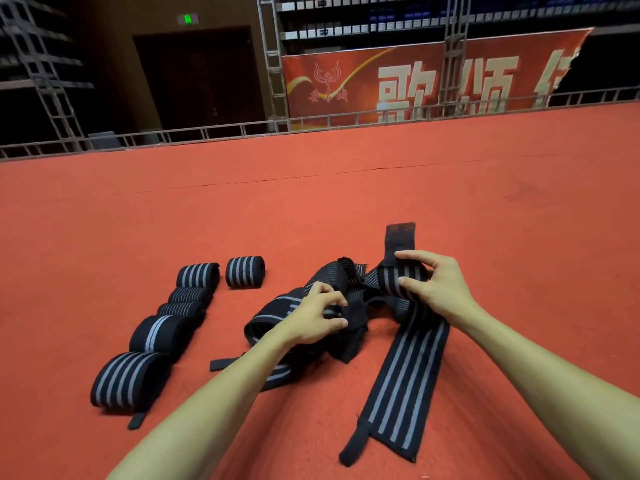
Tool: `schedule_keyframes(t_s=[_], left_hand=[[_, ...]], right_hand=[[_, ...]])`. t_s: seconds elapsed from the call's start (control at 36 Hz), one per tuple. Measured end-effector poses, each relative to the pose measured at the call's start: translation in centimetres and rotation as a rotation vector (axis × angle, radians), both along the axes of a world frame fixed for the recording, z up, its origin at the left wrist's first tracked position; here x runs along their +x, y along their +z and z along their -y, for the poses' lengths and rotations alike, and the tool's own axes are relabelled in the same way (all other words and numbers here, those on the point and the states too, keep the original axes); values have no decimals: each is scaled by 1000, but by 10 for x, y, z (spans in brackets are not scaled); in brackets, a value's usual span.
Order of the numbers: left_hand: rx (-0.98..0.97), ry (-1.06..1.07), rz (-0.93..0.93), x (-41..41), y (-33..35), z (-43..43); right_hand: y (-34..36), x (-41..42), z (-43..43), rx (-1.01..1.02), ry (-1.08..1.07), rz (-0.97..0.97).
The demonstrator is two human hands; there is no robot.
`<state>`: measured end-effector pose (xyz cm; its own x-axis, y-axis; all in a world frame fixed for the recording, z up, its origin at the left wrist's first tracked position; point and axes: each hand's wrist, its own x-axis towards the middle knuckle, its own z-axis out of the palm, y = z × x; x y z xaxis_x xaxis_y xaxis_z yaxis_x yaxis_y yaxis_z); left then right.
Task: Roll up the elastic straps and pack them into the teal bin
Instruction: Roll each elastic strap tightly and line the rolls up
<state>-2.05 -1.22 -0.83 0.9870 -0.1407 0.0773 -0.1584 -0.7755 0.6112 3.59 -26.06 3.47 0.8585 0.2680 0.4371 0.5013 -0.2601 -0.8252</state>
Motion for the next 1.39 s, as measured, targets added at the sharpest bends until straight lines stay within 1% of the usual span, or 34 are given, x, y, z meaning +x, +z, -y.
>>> schedule_keyframes(t_s=[0.19, 0.28, 0.36, 0.47, 0.53, 0.64, 0.72, 0.83, 0.92, 1.0, 1.08, 1.33, 1.39], left_hand=[[-344, 102, -31, -16, -6, -25], [-395, 163, -33, -22, -14, -34], [-444, 157, -7, -27, -15, -32], [-429, 89, -22, -31, -13, -27], [-427, 89, -26, -31, -15, -25], [-394, 177, 77, -28, -19, -19], [-442, 211, 115, -29, -19, -16], [-456, 284, 171, -30, -20, -15], [-466, 330, 159, -30, -19, -14], [-422, 351, 152, -30, -19, -15], [-460, 331, 156, -32, -19, -16], [-372, 348, 197, -36, -24, -16], [-300, 330, 231, -38, -19, -11]], right_hand=[[-5, 0, -9, 3, 16, -4], [-5, -3, -10, -5, 24, -4], [-5, -2, -12, -18, 19, -4], [-6, -2, -14, -28, 11, -4], [-6, -3, -14, -28, 14, -9], [-8, -5, -13, -34, 7, -11], [-9, -5, -13, -31, 8, -12], [-8, -6, -11, -29, 11, -16], [-8, -6, -10, -25, 9, -15], [-10, -5, -10, -11, 7, -8], [-11, -4, -9, -5, 9, -7], [-13, -6, -11, -9, 25, -21], [-13, -7, -12, -11, 28, -22]])
